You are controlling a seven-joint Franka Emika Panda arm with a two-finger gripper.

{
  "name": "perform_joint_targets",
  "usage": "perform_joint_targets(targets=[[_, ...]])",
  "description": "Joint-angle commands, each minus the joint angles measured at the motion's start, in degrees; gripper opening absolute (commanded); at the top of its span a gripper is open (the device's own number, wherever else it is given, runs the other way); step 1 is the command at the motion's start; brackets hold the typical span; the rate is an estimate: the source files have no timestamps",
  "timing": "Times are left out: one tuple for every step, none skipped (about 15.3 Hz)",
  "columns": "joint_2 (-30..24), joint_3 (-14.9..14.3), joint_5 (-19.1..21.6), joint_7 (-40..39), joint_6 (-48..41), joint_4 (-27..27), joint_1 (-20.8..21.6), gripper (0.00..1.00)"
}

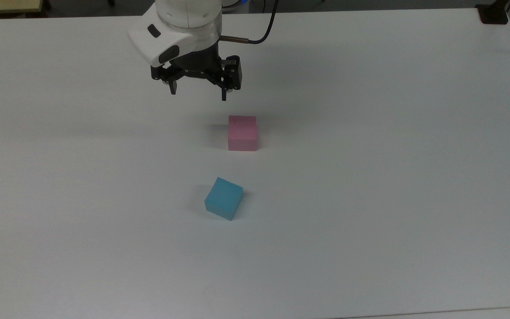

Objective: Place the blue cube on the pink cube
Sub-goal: 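Move the open gripper down over the light-blue cube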

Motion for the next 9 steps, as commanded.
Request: perform_joint_targets(targets=[[-1.6, -0.45, 1.09, -0.44, 0.3, -1.69, -0.23, 1.0], [-1.59, -0.54, 1.09, -0.44, 0.3, -1.69, -0.23, 1.0], [-1.59, -0.45, 1.09, -0.44, 0.3, -1.69, -0.23, 1.0], [-1.59, -0.45, 1.09, -0.44, 0.3, -1.69, -0.23, 1.0], [-1.59, -0.45, 1.09, -0.44, 0.3, -1.69, -0.23, 1.0], [-1.59, -0.45, 1.09, -0.44, 0.3, -1.69, -0.23, 1.0], [-1.51, -0.54, 1.09, -0.44, 0.39, -1.69, -0.23, 1.0], [-1.33, -0.45, 1.0, -0.44, 0.65, -1.69, -0.23, 1.0], [-1.07, -0.45, 0.91, -0.44, 0.82, -1.6, -0.23, 1.0]])
